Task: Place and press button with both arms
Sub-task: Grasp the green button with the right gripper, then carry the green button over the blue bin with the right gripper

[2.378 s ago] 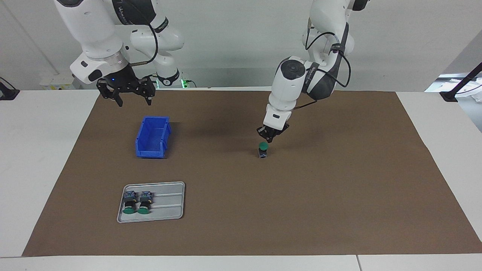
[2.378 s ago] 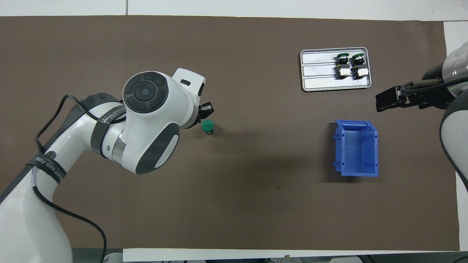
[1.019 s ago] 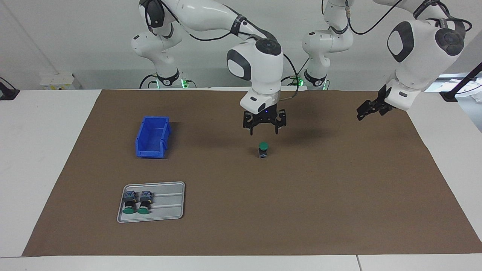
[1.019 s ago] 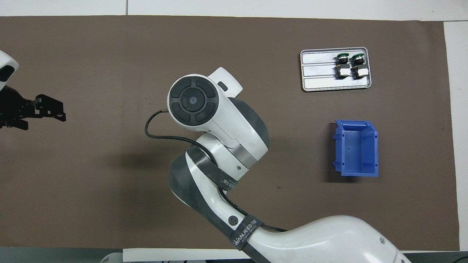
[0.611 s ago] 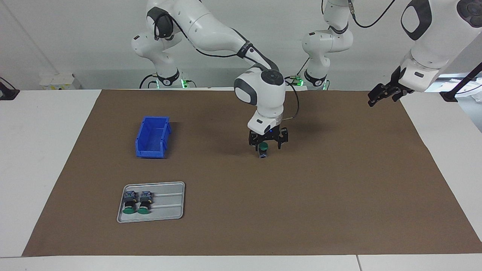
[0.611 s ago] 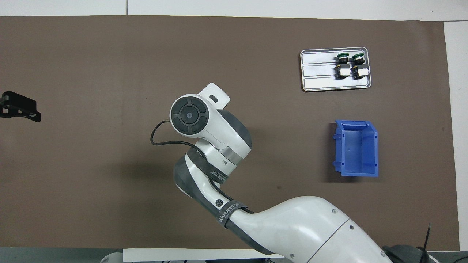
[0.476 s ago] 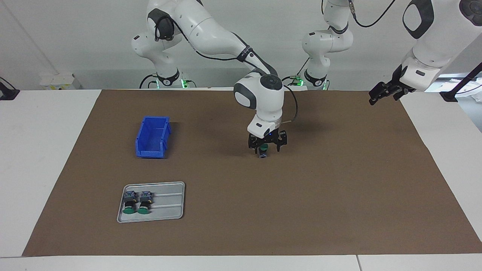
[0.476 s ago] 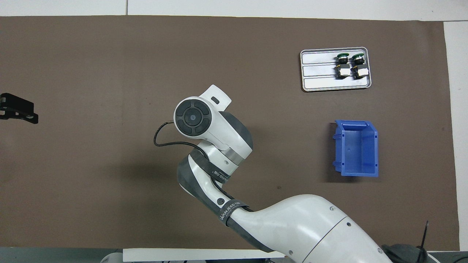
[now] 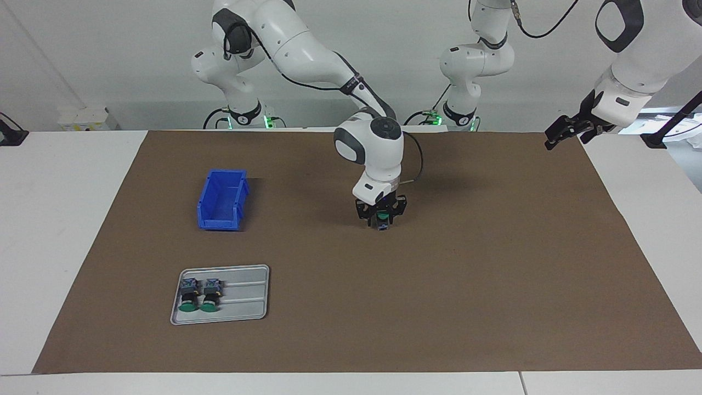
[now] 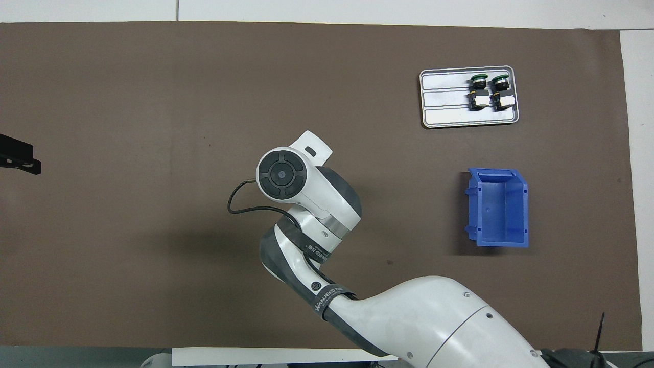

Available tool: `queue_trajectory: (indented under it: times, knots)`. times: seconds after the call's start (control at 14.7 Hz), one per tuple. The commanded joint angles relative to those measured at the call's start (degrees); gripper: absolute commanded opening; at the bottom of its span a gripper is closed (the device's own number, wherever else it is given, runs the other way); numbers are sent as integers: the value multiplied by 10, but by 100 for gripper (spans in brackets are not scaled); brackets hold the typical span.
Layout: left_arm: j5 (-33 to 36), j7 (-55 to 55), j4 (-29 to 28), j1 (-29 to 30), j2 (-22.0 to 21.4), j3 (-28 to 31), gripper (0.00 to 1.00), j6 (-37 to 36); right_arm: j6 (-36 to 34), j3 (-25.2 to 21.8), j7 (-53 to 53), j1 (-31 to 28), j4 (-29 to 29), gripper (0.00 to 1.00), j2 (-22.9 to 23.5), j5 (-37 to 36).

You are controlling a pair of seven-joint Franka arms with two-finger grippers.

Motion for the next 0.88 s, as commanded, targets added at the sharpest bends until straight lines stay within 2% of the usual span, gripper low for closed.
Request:
queue_trajectory:
  times: [0.0,0.07,0.27,0.54,0.82]
  knots:
    - [7,8,1,0,-7,-1,100,-7,-17,10,-11,-11,7,4,-14,25]
    - [7,6,0,-1,-8,-1,100,-6,-32,10,-11,-11,18,0,-14,25]
    - [7,3,-1,-2,-8,-1,100,-6,-69,8,-16,-31,47,0,-26,18]
    - [7,3,-2,0,-9,-1,100,-6,-102,9,-63,-92,-7,0,-135,19]
    - [7,4,-3,-2,-9,-1,100,-5,-250,9,-173,-166,-20,0,-221,25]
